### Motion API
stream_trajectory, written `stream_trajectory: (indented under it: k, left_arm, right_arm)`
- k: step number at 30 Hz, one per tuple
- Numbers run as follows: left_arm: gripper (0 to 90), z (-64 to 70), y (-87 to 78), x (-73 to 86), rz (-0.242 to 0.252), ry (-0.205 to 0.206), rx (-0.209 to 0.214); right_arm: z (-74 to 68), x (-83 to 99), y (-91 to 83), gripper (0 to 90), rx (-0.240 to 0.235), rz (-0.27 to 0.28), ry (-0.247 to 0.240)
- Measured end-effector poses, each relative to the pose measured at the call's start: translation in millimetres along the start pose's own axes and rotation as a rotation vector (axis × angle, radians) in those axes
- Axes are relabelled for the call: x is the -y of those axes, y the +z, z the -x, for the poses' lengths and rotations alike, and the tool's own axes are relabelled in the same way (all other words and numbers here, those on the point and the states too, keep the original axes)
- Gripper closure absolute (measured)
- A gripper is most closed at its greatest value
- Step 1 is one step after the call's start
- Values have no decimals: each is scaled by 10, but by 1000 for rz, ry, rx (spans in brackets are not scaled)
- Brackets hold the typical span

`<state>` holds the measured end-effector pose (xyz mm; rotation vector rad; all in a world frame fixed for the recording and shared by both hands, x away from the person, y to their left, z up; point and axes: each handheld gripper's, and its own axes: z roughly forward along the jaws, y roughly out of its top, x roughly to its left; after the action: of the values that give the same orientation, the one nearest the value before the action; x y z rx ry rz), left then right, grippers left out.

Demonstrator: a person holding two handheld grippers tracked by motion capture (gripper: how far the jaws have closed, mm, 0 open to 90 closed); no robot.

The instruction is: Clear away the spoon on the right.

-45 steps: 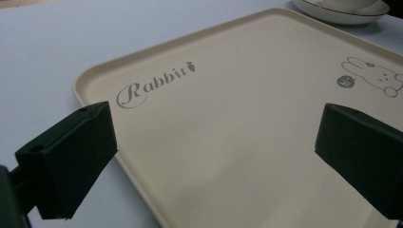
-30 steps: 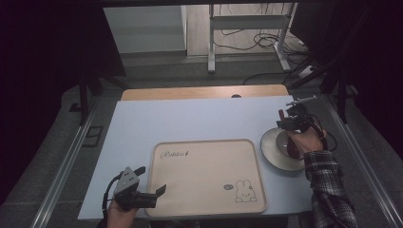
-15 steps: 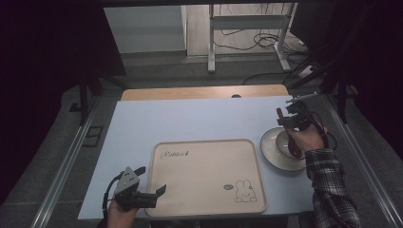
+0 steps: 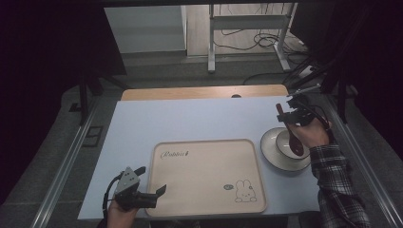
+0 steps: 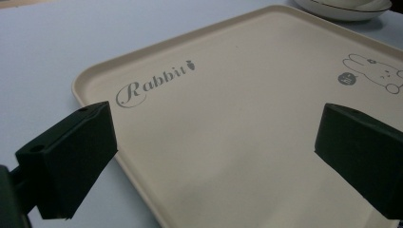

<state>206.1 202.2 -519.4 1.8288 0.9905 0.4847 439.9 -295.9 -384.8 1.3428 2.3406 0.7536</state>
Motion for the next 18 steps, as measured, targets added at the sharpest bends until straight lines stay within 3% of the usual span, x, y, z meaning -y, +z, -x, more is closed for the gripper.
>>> stream_trajectory:
  k: [18]
  left_arm:
    - [0,5,1,-2,-1,4,-1]
  right_arm:
    - [-343,-94,-133,773,-43,-71,-52]
